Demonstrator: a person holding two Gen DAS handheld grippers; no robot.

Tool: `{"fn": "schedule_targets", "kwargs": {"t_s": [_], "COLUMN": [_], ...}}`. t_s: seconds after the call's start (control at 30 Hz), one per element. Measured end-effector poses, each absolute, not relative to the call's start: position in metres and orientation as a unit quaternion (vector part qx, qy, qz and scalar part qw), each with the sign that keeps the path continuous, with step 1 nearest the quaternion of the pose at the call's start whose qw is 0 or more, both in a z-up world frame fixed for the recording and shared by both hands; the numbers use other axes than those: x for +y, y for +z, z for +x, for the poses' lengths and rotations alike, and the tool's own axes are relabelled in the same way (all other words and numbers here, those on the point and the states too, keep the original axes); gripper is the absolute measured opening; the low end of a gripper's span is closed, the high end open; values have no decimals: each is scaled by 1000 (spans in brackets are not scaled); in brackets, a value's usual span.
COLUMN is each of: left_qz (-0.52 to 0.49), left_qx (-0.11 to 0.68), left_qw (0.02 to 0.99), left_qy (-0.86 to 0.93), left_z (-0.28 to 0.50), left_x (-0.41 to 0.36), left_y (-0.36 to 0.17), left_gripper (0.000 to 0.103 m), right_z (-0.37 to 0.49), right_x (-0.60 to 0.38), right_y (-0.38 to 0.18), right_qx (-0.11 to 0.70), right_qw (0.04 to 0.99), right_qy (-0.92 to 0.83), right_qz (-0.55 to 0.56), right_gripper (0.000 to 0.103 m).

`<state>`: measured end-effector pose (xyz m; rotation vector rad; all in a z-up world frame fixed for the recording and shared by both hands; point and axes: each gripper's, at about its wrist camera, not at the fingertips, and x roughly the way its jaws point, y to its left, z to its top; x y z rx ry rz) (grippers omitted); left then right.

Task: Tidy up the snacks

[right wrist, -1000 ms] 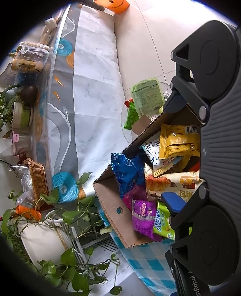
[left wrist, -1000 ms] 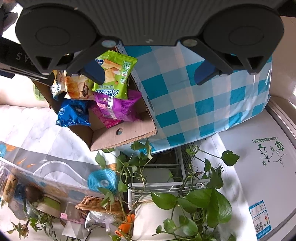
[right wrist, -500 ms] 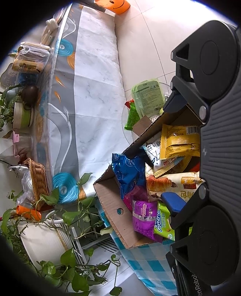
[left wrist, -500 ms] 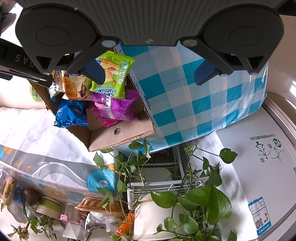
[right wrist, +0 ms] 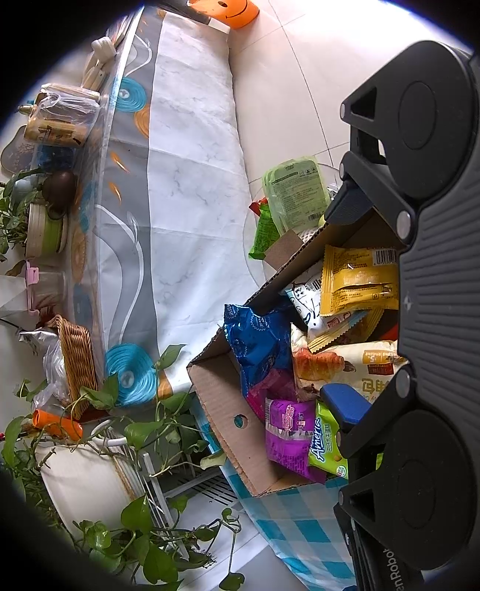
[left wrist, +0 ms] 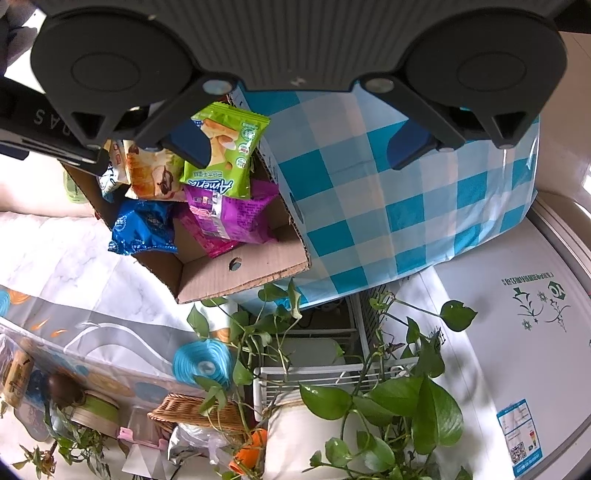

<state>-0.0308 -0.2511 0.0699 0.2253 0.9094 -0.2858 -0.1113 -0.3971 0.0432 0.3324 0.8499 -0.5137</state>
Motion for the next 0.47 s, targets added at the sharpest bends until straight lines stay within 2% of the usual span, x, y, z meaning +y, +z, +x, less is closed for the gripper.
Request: {"fn": "schedule_targets", "kwargs": {"t_s": [0.47], "left_qz": [101], "left_qx": [437], "left_qw": [883], "left_qy": [-141], "left_z": [-27], "left_x": [-241], "left_y": [70], "left_gripper": [101], "right_z": [-105], "right_x": [-389], "right_y": [44], "right_qx": [407], "right_qw": [867], "right_qy": [-241], "right_qz": [157], "right_gripper": [96]}}
